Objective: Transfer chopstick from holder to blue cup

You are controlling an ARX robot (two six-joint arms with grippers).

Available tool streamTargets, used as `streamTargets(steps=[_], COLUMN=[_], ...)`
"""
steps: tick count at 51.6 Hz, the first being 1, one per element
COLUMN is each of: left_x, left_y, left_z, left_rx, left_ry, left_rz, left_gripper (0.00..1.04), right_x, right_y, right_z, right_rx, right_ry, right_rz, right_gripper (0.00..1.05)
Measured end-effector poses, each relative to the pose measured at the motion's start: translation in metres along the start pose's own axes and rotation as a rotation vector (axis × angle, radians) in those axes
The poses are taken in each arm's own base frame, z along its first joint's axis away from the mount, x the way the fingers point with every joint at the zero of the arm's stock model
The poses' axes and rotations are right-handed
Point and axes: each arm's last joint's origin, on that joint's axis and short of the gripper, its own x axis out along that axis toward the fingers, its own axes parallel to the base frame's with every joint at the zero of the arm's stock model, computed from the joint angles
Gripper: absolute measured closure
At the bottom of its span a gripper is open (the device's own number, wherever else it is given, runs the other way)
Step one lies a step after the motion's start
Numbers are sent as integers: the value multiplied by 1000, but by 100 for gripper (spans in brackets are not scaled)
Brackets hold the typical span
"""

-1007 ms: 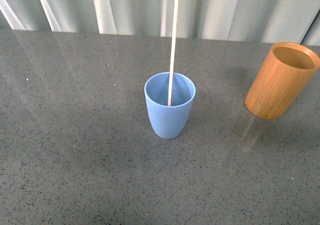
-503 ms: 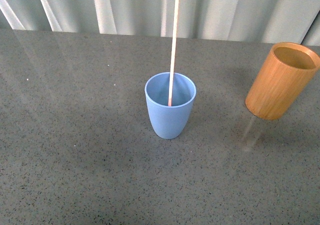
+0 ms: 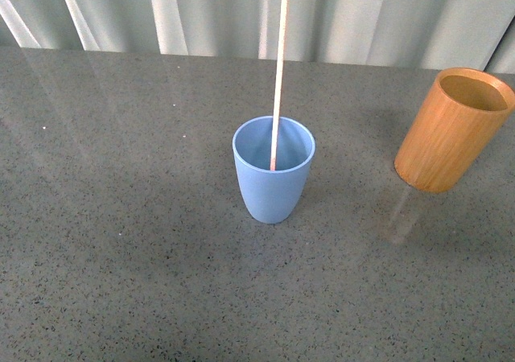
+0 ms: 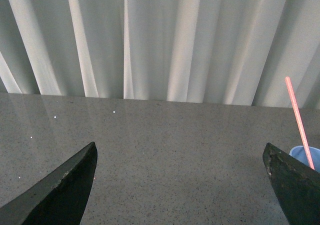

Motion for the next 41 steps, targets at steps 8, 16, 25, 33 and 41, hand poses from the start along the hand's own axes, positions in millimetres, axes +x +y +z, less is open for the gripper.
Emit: streamTargets(steps=[8, 16, 25, 33, 41], left_x=[0, 0, 0, 0, 0], left_y=[0, 0, 0, 0, 0], left_z=[0, 0, 0, 0, 0], left_rx=[0, 0, 0, 0, 0], left_ry=[0, 0, 0, 0, 0], left_rz=[0, 0, 0, 0, 0], left_gripper=[7, 7, 7, 7, 7], right_x=[0, 0, 0, 0, 0], right_y=[0, 0, 0, 0, 0], right_z=[0, 0, 0, 0, 0], right_rx=[0, 0, -1, -1, -1], right_ry=[2, 2, 2, 2, 2], right_rz=[0, 0, 0, 0, 0], right_gripper=[104, 104, 90, 68, 33])
